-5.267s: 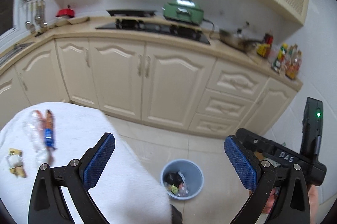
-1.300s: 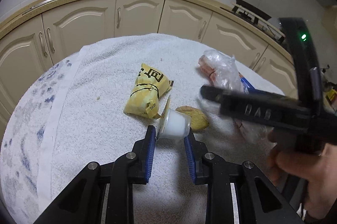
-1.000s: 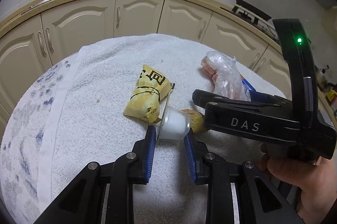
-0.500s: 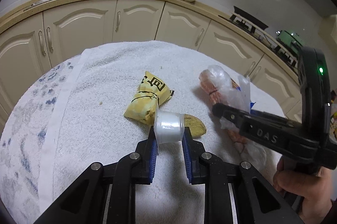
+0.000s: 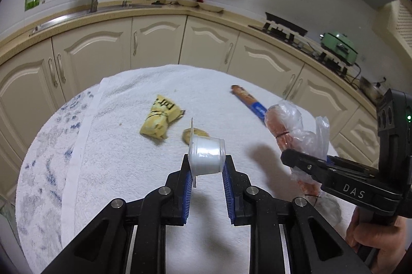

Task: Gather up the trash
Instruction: 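Lift the white cup and clear bag and carry both toward the blue bin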

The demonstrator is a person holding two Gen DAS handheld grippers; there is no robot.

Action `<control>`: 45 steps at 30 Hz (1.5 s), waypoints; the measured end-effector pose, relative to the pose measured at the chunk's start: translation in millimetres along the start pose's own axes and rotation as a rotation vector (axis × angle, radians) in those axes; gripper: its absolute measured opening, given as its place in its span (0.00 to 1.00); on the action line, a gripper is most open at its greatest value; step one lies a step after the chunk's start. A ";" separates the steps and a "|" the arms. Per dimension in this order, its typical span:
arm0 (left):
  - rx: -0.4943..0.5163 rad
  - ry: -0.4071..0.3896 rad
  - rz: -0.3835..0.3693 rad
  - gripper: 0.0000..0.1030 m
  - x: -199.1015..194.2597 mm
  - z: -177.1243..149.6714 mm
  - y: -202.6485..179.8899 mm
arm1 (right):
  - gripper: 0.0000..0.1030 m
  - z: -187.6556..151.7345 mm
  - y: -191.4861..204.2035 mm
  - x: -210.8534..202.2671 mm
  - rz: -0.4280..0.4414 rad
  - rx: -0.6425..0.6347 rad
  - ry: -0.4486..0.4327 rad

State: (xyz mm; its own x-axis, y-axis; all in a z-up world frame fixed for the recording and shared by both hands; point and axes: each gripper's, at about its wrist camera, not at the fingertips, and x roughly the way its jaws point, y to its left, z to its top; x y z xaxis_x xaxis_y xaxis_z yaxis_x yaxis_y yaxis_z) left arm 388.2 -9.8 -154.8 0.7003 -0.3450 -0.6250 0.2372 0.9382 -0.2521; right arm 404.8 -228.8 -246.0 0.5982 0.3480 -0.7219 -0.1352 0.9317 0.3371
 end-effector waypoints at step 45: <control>0.489 0.224 -0.410 0.18 107.8 10.9 -363.8 | 0.29 -112.7 -277.5 -266.9 -0.399 0.515 -0.292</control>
State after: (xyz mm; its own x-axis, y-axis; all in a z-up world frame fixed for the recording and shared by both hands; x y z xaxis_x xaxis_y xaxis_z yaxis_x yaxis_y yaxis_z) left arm 384.7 -388.0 -122.4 0.3451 -0.6239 -0.7012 0.7683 0.6169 -0.1708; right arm 193.7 -568.5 -215.0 0.7213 -0.1186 -0.6823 0.4852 0.7896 0.3756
